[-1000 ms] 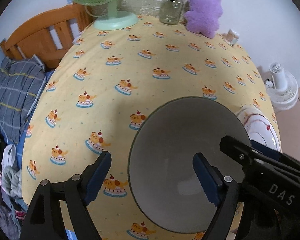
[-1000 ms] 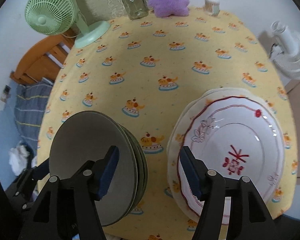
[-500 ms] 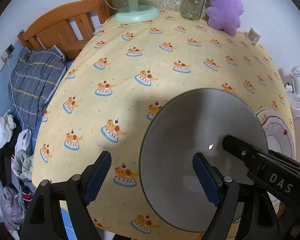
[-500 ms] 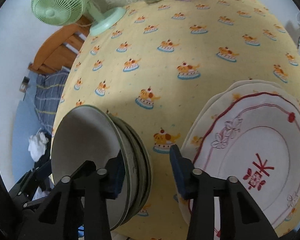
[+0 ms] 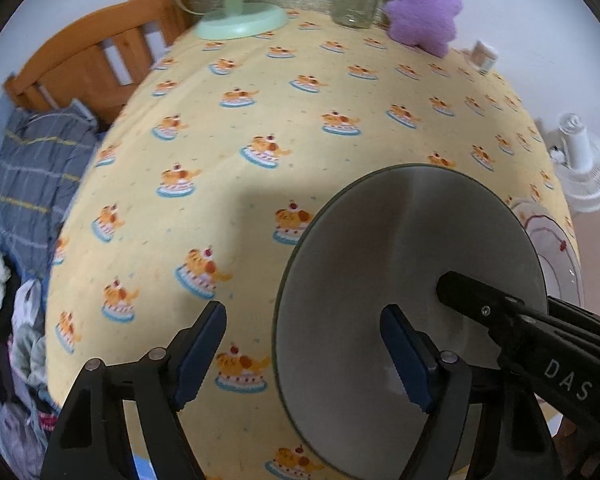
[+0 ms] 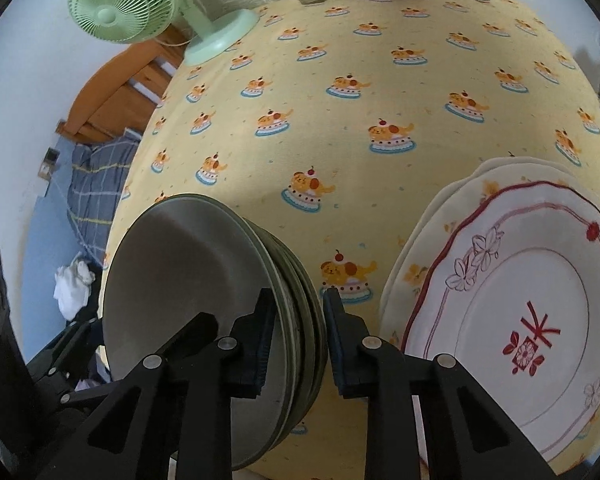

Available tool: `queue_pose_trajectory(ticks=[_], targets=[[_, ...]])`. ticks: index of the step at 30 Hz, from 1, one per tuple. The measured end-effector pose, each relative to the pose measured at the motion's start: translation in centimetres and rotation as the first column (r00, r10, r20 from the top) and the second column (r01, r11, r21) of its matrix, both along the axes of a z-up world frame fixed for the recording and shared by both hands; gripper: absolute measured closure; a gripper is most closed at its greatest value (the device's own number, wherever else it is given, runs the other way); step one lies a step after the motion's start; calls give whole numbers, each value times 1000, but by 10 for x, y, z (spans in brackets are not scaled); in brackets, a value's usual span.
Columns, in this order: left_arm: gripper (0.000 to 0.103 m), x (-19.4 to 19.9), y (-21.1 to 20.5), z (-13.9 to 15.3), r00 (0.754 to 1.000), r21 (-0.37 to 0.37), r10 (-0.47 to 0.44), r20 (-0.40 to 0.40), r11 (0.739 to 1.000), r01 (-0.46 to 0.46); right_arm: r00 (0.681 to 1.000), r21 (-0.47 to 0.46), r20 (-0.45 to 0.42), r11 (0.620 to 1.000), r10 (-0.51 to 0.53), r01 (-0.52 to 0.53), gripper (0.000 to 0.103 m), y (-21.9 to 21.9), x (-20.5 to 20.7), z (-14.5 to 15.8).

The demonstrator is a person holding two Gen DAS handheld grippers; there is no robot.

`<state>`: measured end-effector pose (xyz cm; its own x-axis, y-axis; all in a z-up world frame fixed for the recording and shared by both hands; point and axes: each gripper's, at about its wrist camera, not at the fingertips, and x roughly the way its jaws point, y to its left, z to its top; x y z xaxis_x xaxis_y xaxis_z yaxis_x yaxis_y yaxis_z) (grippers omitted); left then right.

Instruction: Organize plates and bowls

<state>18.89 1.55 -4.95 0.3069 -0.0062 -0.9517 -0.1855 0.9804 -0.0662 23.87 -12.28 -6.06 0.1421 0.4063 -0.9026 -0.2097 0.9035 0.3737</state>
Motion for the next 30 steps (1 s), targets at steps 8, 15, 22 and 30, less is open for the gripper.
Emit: queue_pose_trajectory(ticks=[8,15,22,30], targets=[[31,4,2,-8,990,-111,-132,54,984,137,997,-93,36,993,-67,70,72,10,-8,3],[40,7,4,-14,980,-213,-186,75,957,198,991,-115,42,985,-127,131,71,10,-13,2],[46,4,4,-15,979,-255,-186,83,946,201,991,-126,54,983,-126,132,68,12,-12,1],[47,0,8,-13,983,-268,-180,42,946,185,993,-143,47,983,-112,118,68,17,-15,4]])
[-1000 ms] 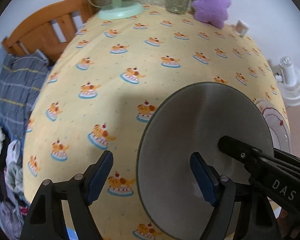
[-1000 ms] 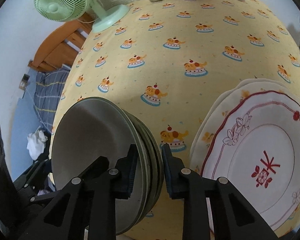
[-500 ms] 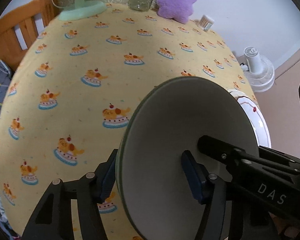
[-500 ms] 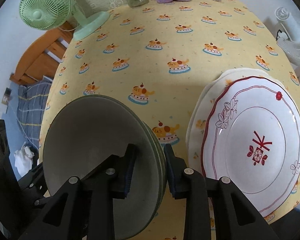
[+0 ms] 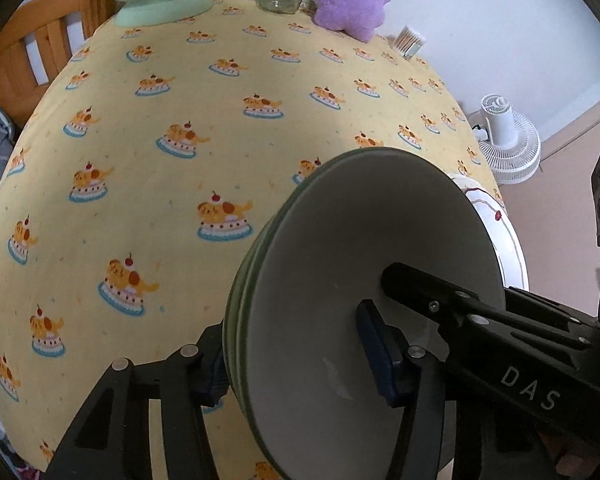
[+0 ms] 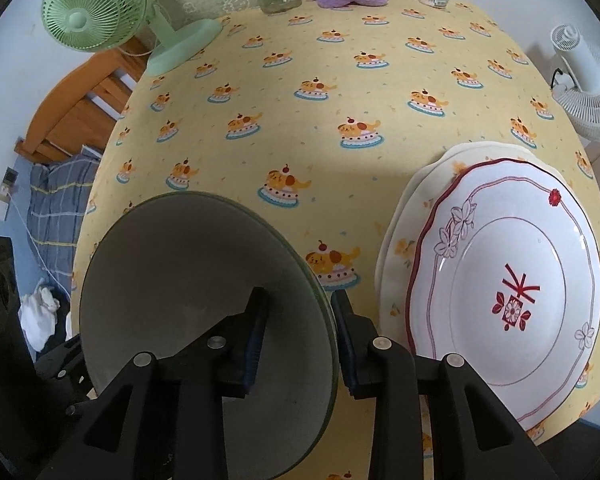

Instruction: Organize plates and bowls

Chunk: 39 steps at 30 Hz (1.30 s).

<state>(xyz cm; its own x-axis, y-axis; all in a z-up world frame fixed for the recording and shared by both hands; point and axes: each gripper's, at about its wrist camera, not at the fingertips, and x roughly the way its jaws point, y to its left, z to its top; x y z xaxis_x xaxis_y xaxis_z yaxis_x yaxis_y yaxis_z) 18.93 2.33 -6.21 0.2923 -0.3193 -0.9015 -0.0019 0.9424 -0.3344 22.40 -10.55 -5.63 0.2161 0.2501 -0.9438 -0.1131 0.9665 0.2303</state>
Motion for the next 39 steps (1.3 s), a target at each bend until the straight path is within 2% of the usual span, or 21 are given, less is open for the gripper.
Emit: queue_pose_trajectory(ticks=[6,15,19,27,32,39], targets=[[48,-6,1,7,1000,12,-20,-11,1000,21,1000,9,-24,1000,-20,21,68,1,-7,3],[48,-13,0,26,997,-11,-70,28,998,70,996,0,27,996,-84,84,68,0,-24,29],[48,-14,-7,33,995,1,-87,42,996,87,994,5,42,994,-105,105,68,-9,-30,38],[47,-16,-30,47,998,21,-18,65,1000,17,996,28,70,999,-48,46,68,-26,-25,49],[47,-18,-58,58,996,19,38,77,999,-40,996,33,90,999,6,-9,68,-52,-19,62],[47,-15,-96,60,995,15,73,73,997,-74,995,26,90,999,42,-44,68,-90,-11,67]])
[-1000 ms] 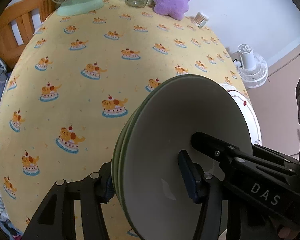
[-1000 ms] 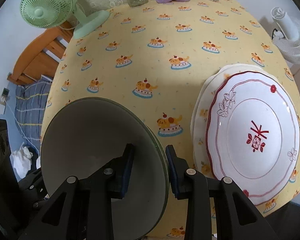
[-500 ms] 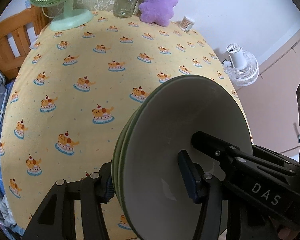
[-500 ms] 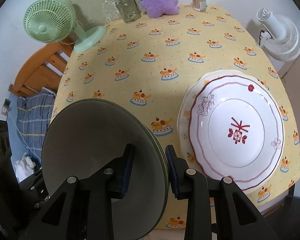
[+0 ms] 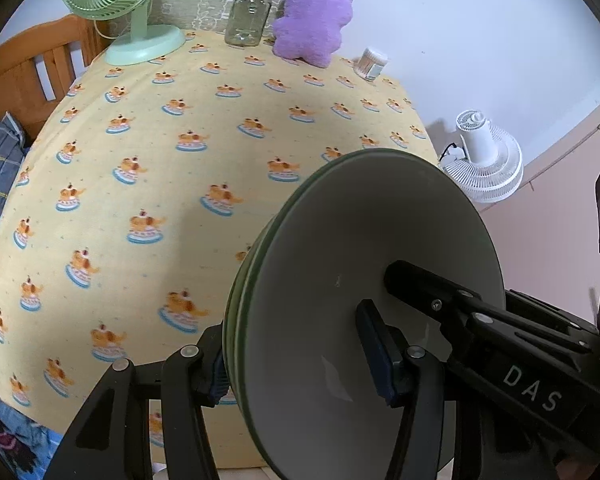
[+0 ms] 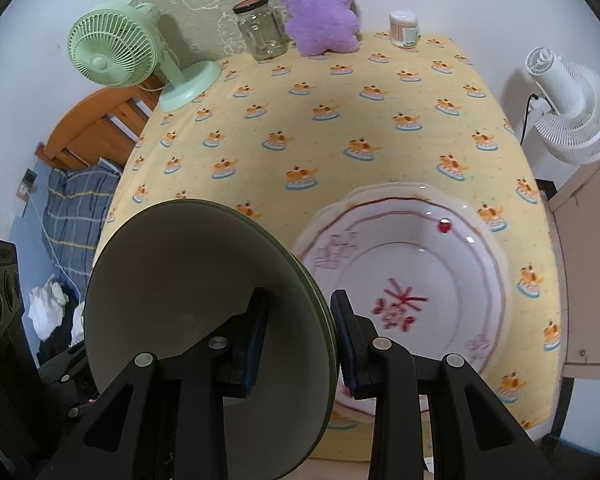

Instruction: Organize plates and bowls

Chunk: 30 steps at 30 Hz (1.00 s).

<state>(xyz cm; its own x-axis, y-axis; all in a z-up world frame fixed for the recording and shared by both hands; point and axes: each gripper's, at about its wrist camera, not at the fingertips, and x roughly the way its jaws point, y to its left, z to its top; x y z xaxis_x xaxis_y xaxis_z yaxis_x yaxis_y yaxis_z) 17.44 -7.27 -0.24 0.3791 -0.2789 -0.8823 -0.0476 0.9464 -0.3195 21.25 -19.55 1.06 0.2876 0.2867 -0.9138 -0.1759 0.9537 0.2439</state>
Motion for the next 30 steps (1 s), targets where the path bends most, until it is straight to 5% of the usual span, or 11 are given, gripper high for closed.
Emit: queue_pose_trajectory(ticks=[30], targets=[[48,37,-86,-39,998,2,-2,-60,1000,2,997,-27,-80,1000,-16,14,68,-93,39,-40]])
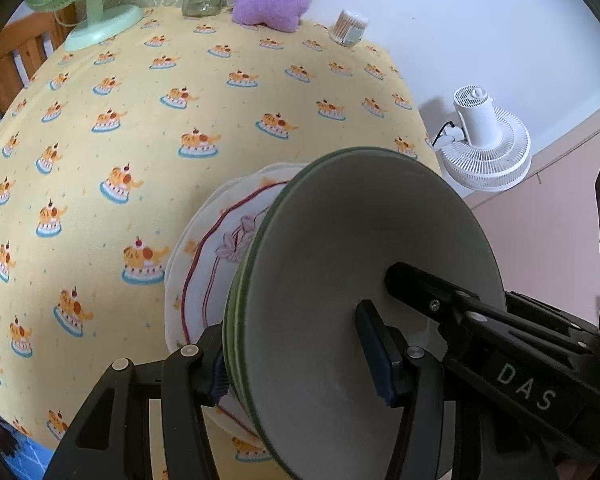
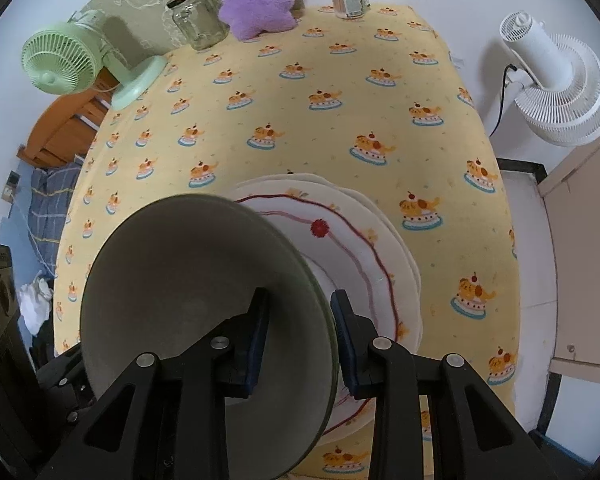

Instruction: Organize plates and bowls

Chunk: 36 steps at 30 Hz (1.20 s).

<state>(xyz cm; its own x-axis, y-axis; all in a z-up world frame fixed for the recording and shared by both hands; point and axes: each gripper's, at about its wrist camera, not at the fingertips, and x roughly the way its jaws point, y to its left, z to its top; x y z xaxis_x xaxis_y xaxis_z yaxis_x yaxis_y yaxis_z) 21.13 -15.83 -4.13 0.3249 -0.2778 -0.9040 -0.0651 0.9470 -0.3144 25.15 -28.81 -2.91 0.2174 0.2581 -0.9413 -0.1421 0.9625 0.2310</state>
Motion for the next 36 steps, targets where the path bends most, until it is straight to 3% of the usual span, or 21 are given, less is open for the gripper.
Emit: queue_pose_trajectory(ticks=[18,24,28,32,36], targets=[[48,10,-12,-2,1000,3,-10,-17,1000,10,1000,3,-7,1000,-12,12,66,-13,9,0],[36,7,-22,2,999,80,-36,6,996,36,1000,25,3,999,30,-30,47,-6,5,-1],[19,1,-18,4,1000,127,3,16,992,-5,999,33,28,999,38,-39,38,-7,1,1],[15,-4,-20,15,999,194,12,43,981,-20,997,20,69,999,41,-43,37,-8,-4,8],[13,-12,-16,30,996,190,12,89,981,-29,991,-2,127,999,42,-42,36,-7,-10,25]])
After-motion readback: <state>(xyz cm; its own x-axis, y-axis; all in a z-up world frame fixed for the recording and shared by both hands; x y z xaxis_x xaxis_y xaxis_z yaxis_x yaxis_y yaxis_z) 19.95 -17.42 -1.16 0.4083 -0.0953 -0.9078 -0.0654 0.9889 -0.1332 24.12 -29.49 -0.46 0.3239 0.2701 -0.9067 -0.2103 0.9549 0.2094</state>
